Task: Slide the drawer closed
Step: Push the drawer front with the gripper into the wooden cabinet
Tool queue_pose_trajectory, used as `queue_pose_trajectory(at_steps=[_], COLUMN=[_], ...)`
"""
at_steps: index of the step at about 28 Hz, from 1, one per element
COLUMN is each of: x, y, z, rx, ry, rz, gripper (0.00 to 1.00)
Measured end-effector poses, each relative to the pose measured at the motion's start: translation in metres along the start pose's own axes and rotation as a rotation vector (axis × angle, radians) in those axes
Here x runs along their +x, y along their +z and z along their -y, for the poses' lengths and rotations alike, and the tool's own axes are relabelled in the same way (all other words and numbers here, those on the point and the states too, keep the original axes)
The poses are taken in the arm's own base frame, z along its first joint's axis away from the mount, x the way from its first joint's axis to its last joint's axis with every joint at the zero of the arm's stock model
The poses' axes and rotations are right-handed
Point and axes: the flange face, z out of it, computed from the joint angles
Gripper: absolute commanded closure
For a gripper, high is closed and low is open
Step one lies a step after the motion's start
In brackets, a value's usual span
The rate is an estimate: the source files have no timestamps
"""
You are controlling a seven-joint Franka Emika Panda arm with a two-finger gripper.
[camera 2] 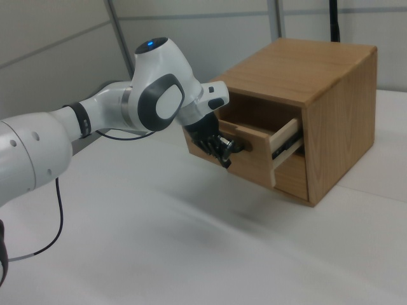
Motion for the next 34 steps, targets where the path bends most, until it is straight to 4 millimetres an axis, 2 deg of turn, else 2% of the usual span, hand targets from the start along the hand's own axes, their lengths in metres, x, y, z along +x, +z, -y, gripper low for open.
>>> queue_pose_trajectory(at_steps=[15, 34], x=[0.029, 0.046], y=[0.018, 0.051], z=[0.005, 0.005], rx=[-0.001, -0.015], ry=[-0.04, -0.115], rz=[-0.268, -0.522], gripper=[1.0, 1.0])
